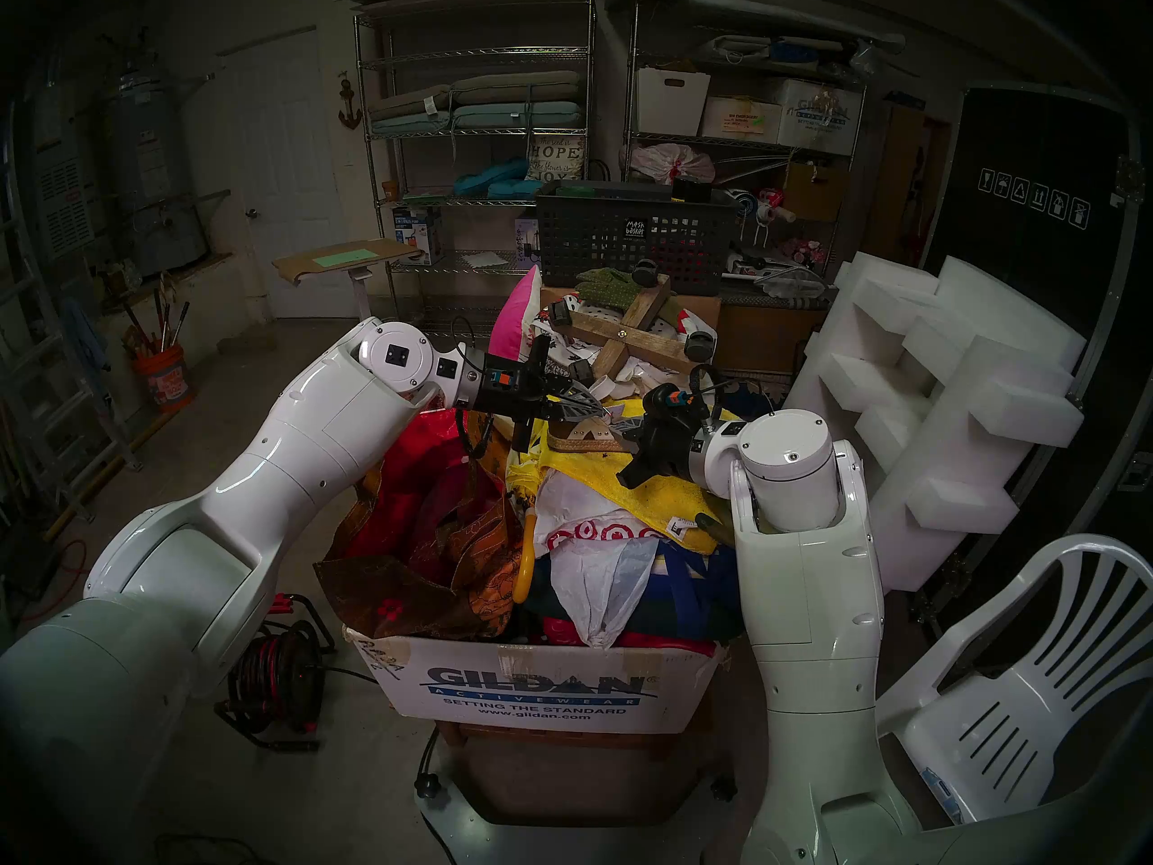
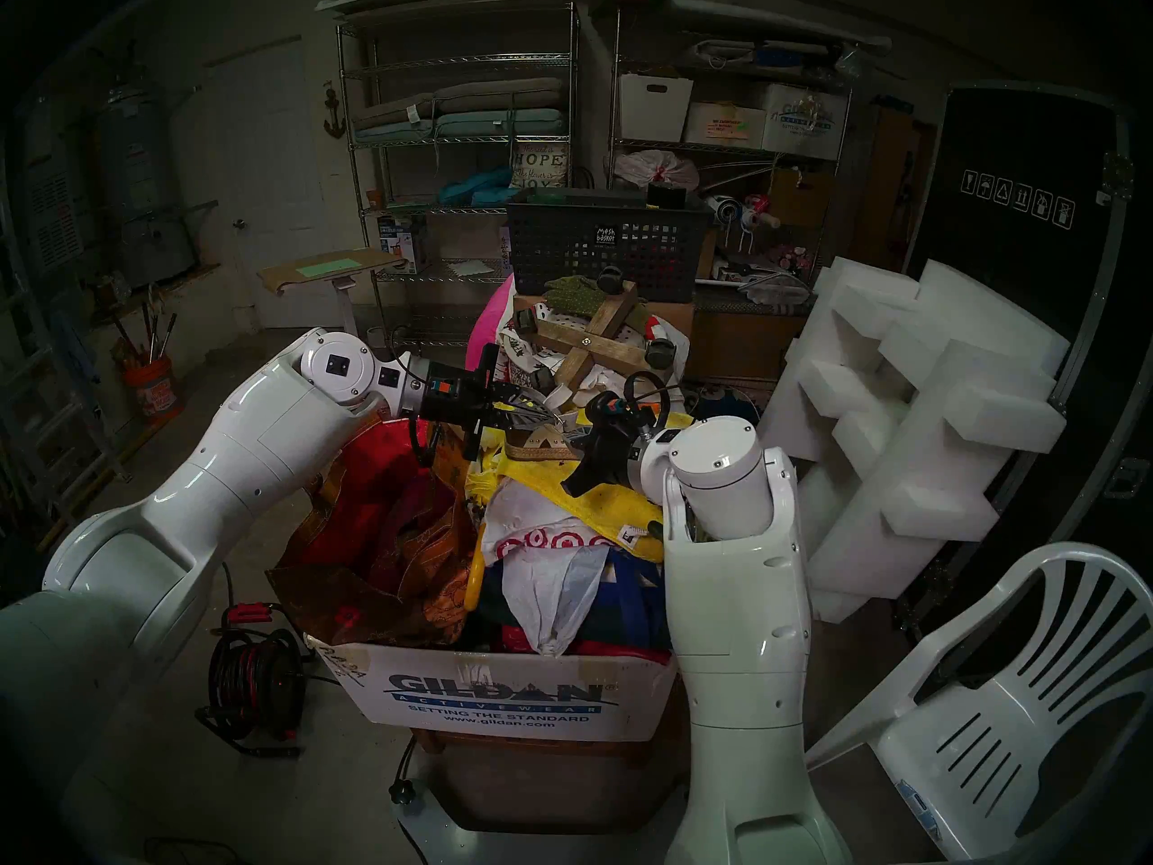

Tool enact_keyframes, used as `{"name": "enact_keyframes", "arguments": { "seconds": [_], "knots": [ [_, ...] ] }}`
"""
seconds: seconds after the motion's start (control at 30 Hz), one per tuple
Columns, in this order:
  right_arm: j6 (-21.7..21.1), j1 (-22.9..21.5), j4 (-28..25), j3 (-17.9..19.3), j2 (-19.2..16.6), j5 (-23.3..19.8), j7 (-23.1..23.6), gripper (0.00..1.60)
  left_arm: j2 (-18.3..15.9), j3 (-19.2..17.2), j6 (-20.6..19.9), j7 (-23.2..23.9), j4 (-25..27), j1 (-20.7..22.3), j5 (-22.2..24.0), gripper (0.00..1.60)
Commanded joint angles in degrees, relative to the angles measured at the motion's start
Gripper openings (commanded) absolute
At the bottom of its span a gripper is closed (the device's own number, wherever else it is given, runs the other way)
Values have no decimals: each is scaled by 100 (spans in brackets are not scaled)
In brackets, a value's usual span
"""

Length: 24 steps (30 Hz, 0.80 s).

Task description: Unbuckle a shoe

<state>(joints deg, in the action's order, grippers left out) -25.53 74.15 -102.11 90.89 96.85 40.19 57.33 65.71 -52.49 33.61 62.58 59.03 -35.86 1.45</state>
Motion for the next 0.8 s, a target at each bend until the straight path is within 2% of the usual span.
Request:
{"name": "enact_keyframes", "arguments": {
  "seconds": [0.0,0.13,0.17,0.2,0.23,0.3,0.33,0.67,0.77],
  "knots": [
    [37,-17,-150,-64,5,29,-1,0,38,-100,-99,-9,80,157,101,61],
    [42,-7,-163,-59,12,50,16,0,43,-98,-86,-55,69,184,44,81],
    [47,-3,-167,-56,13,56,26,0,54,-95,-58,-81,32,197,11,129],
    [47,-3,-167,-56,13,56,26,0,54,-95,-58,-81,32,197,11,129],
    [51,-2,-169,-53,15,59,31,0,59,-94,-50,-84,13,206,5,147],
    [55,0,-169,-49,15,59,37,0,74,-95,-28,-110,-37,231,-24,156],
    [57,0,-168,-48,14,59,40,0,84,-95,-17,-120,-68,248,-35,160],
    [73,-1,-154,-38,15,74,43,0,165,-93,89,-155,-309,370,-120,160],
    [84,0,-149,-44,9,86,38,0,224,-104,-156,74,-438,490,54,160]
  ]
}}
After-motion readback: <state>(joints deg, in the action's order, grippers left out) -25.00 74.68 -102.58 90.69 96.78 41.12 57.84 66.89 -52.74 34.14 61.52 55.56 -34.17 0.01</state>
